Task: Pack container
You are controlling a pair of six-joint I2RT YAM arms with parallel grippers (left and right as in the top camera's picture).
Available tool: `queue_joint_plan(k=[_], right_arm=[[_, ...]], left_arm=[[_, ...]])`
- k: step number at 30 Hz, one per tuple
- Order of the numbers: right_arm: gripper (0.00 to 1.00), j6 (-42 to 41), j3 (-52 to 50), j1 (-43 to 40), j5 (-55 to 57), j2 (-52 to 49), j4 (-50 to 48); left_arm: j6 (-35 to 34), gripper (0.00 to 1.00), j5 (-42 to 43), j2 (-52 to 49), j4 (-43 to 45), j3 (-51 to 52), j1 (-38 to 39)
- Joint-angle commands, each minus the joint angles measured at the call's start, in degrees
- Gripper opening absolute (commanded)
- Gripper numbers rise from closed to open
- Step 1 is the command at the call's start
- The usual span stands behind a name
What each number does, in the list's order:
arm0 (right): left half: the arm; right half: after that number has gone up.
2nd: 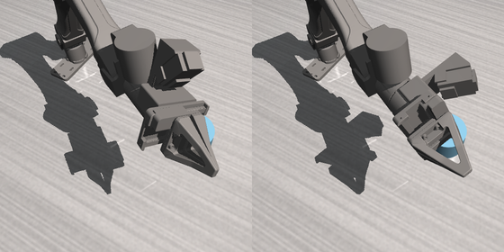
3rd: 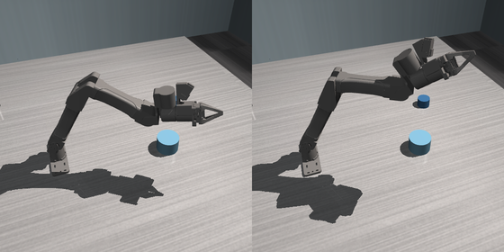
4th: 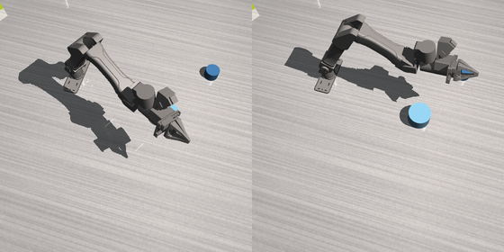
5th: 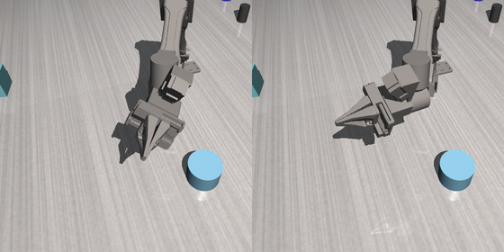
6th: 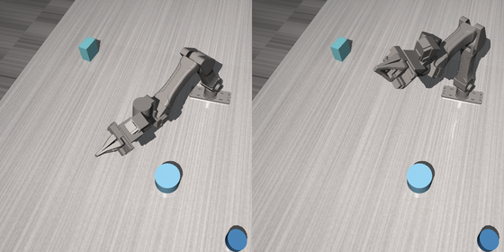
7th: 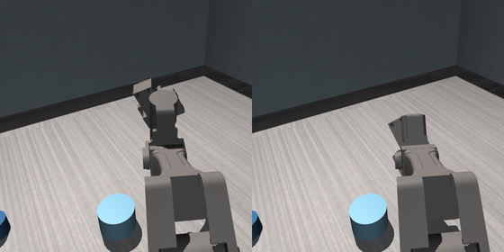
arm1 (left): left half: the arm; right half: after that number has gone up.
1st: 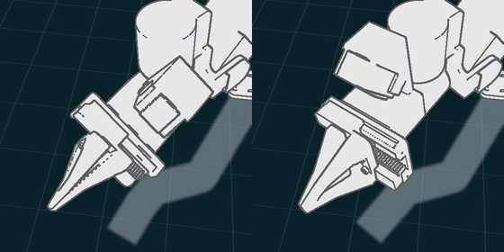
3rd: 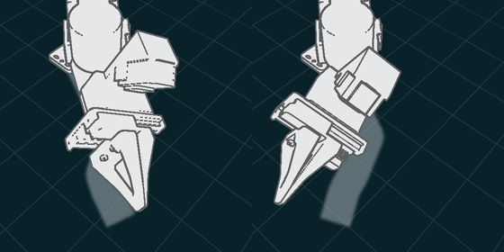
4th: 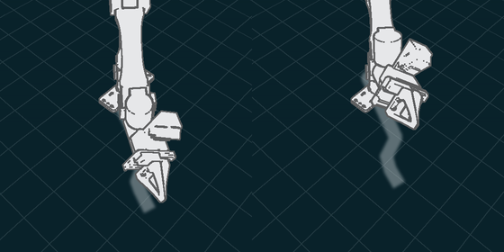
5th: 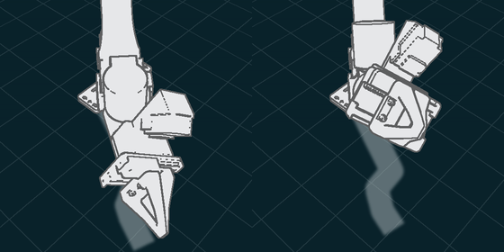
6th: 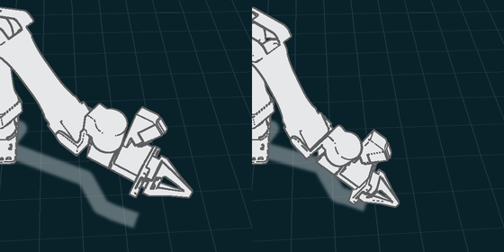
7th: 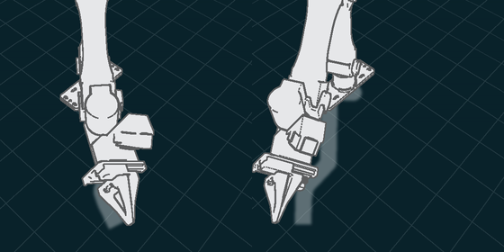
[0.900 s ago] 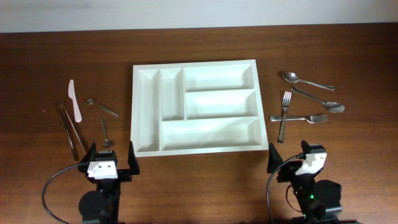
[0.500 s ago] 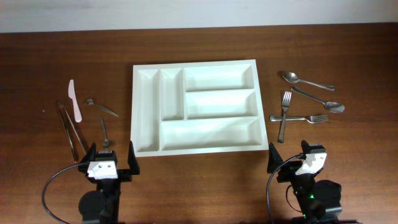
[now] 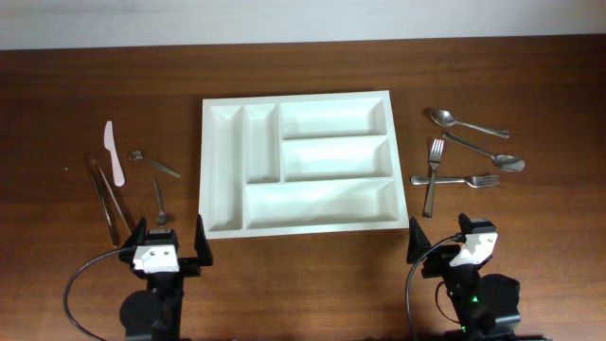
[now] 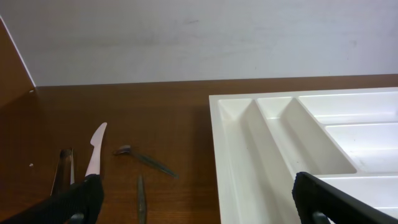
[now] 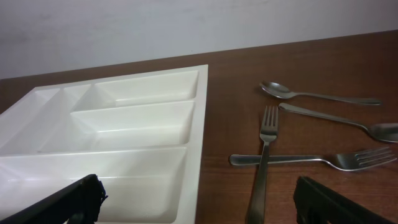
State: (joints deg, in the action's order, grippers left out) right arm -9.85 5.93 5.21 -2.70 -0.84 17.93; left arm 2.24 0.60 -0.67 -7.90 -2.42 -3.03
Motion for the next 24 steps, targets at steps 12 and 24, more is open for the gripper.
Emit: queue_joint_plan(k=[12, 24], right_arm=[[0.98, 0.6, -0.6, -0.4, -0.5, 0.4, -0.3], [0.99, -3.9, 0.2, -0.4, 3.3, 0.4, -4.9]], left_arm=[[0.9, 0.99, 0.0, 0.3, 0.2, 0.4, -0.3], [0.9, 0.99, 0.0, 0.3, 0.2, 0.4, -0.3]])
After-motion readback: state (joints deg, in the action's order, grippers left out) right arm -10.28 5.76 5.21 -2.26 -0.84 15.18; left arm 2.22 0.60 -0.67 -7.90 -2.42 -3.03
